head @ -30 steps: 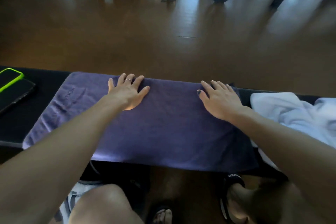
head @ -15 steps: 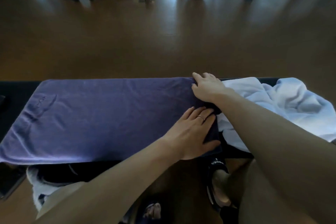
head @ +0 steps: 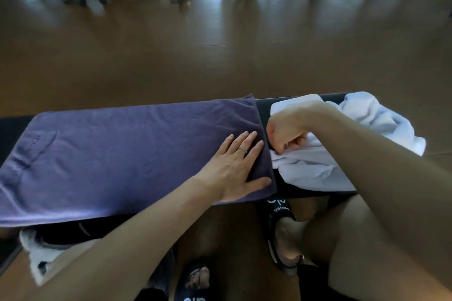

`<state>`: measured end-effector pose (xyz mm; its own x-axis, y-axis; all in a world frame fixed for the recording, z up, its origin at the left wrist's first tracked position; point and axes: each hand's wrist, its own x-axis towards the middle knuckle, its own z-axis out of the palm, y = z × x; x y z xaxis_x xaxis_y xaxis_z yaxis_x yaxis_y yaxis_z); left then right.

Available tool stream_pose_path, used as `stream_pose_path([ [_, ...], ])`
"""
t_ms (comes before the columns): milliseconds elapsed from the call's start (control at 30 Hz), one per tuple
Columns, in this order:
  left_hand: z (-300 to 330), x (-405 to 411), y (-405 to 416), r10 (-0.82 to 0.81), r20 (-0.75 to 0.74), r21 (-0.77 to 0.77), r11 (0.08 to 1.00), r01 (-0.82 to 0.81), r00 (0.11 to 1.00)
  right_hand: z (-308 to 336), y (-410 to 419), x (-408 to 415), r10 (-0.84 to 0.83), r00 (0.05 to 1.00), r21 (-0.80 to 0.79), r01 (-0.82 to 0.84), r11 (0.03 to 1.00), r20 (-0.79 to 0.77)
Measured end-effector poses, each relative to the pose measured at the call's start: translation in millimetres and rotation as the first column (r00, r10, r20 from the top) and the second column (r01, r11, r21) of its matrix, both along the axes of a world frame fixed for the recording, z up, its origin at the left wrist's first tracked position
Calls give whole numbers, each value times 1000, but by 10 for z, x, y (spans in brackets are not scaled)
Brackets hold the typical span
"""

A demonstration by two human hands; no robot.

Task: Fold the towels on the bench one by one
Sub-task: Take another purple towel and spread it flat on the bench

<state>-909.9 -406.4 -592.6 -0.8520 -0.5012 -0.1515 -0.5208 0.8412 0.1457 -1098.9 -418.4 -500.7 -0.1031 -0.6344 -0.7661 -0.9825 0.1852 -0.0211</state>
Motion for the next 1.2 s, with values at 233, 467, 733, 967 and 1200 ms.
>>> stream_pose_path([
  [233,-30,91,78,-16,33,-10,1000,16,999,-145,12,41,82,979,163,-52,985,-187],
  [467,-29,-82,178,9,-17,-8,1000,-9,1000,-42,22,156,-44,998,-144,51,988,51],
  [733,4,-159,174,47,-99,18,999,-45,994,-171,-194,47,-155,984,-490,178,854,88],
  [967,76,-90,-287,236,-127,53,971,-231,963,-581,-471,17,86,994,-631,-23,775,70],
  [1200,49,-106,-405,239,47,27,970,-241,970,-742,-674,-58,-11,997,-573,-32,819,-71],
])
